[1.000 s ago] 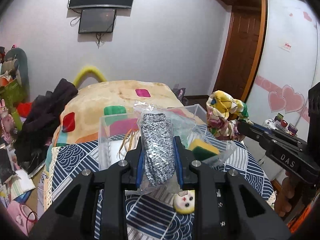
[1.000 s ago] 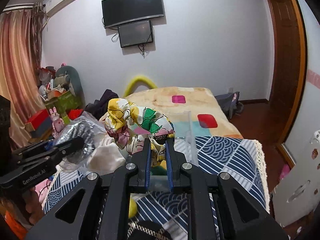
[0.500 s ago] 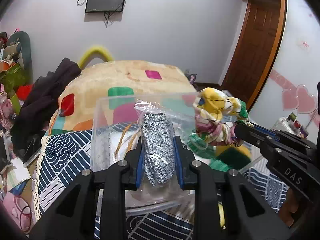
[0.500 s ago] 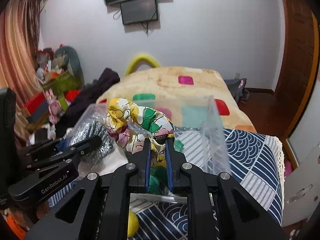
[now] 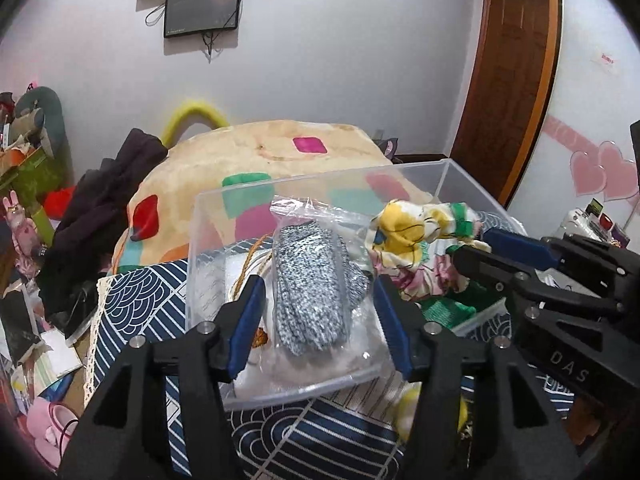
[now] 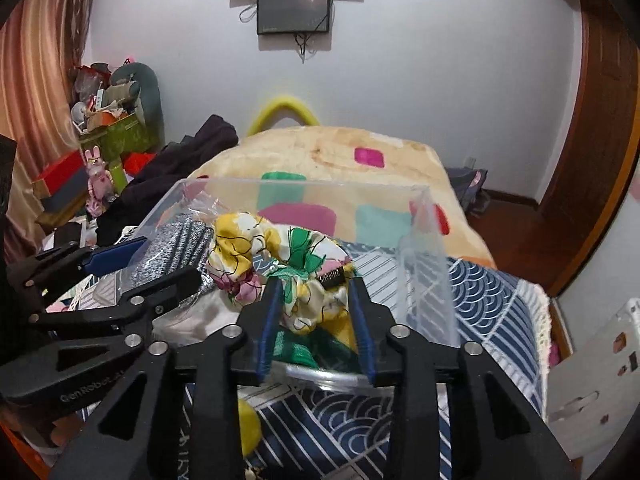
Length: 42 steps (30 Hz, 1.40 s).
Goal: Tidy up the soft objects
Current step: 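Drop the silver mesh bag and floral cloth into the clear box, then grasp the yellow plush doll with the left tool while the right tool grasps the black chain bag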
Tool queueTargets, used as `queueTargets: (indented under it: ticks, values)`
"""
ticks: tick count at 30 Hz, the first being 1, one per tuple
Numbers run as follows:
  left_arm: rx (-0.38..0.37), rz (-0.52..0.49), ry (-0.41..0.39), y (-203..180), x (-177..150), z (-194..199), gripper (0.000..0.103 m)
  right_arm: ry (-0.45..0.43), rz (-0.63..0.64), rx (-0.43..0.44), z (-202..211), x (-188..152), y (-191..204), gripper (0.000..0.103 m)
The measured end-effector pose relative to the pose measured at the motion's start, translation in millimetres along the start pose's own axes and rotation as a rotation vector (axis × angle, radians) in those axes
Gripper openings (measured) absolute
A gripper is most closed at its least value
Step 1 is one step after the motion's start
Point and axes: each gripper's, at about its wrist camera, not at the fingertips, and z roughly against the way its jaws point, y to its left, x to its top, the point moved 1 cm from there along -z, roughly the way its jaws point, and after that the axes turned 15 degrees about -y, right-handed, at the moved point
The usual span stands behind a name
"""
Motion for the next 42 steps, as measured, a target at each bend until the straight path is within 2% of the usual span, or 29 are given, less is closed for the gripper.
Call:
queueTargets:
  ticks: [4,7,11,15,21,27,31,34,38,40,42]
  values:
    - [-0.006,-0.009,-0.029,-1.7,3.5,17.1,0.065,-0.038,0.000,-0.002,15.2,3.0,-4.3,0.046]
    - [-0.001,-0.019,-0.064,-2.9,5.0,34.5,0.079,-0.062,0.005,-0.009,26.8,3.2,-5.3,0.048]
    - [-0.005,-0.028,-0.103,-4.6,5.1,57.2,0.090,-0.090,-0.005,-0.004,41.3,0.0,-5.8,0.061]
    - [-0.019,-0.017,-0.107,-4.7,3.0,73.3,0.094,-0.109,-0.004,-0.003,54.0,-6.9,-4.6,0.071]
    - [-0.036,0.004,-0.091,-3.5,-11.5,91.2,0.097,-0.095,-0.021,-0.004,67.8,-26.8,-5.4,0.078]
    - [-0.034,0.024,-0.034,-1.5,-38.3,94.2,0.097,-0.007,-0.073,0.017,65.3,-60.6,0.1,0.078]
    - [-0.029,0.036,0.018,-1.1,-56.6,89.5,0.097,0.073,-0.059,0.039,58.3,-83.8,10.0,0.079]
    - [-0.055,0.055,0.057,-1.3,-67.4,83.0,0.097,0.126,-0.050,0.048,54.2,-100.4,14.0,0.081]
    - [-0.080,0.047,0.079,-10.7,-75.5,79.9,0.097,0.152,-0.025,0.030,50.7,-114.7,12.1,0.082]
    - [-0.086,0.028,0.081,-17.7,-76.9,79.2,0.097,0.167,-0.071,0.056,47.5,-121.4,3.9,0.080]
    - [-0.090,0.003,0.079,-24.4,-78.3,78.7,0.097,0.154,-0.069,0.037,51.3,-120.7,-0.2,0.058]
